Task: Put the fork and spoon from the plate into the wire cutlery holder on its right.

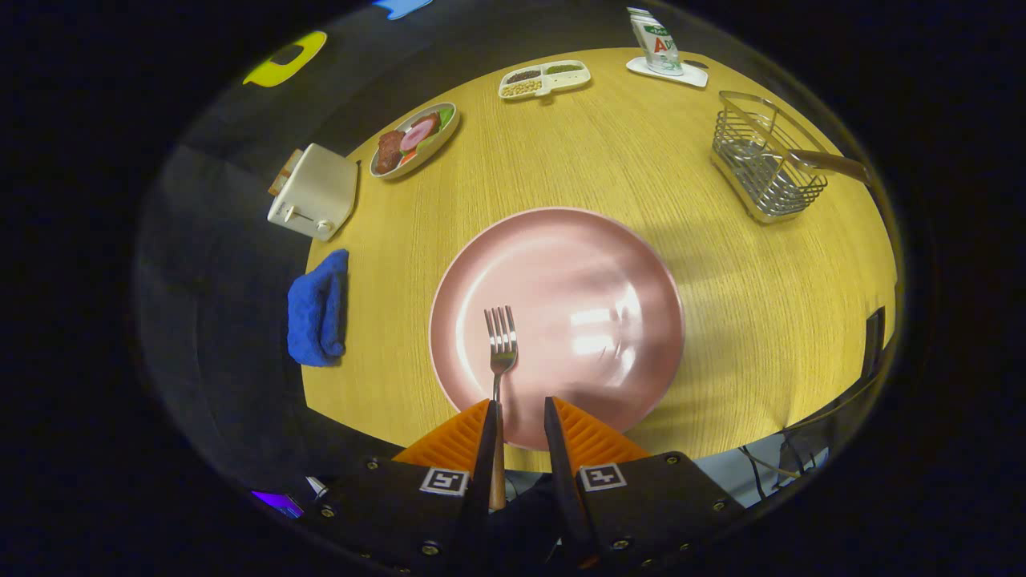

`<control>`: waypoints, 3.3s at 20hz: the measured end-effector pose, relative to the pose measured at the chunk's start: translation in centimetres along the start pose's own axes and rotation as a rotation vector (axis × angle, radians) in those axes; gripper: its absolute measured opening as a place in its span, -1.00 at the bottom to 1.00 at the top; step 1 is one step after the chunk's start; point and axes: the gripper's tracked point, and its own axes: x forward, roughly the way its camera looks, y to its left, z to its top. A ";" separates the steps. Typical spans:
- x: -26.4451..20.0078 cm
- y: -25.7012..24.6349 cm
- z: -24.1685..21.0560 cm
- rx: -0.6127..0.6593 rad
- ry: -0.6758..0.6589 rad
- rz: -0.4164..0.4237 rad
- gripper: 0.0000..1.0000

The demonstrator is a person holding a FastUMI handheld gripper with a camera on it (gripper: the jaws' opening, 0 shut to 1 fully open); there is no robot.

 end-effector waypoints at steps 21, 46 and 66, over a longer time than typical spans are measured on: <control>3.8 2.1 -2.2 -0.106 0.091 0.020 -0.90; -12.7 -9.8 14.3 0.024 -0.148 -0.135 -0.90; -13.5 -16.0 12.8 0.159 0.078 -0.207 -0.91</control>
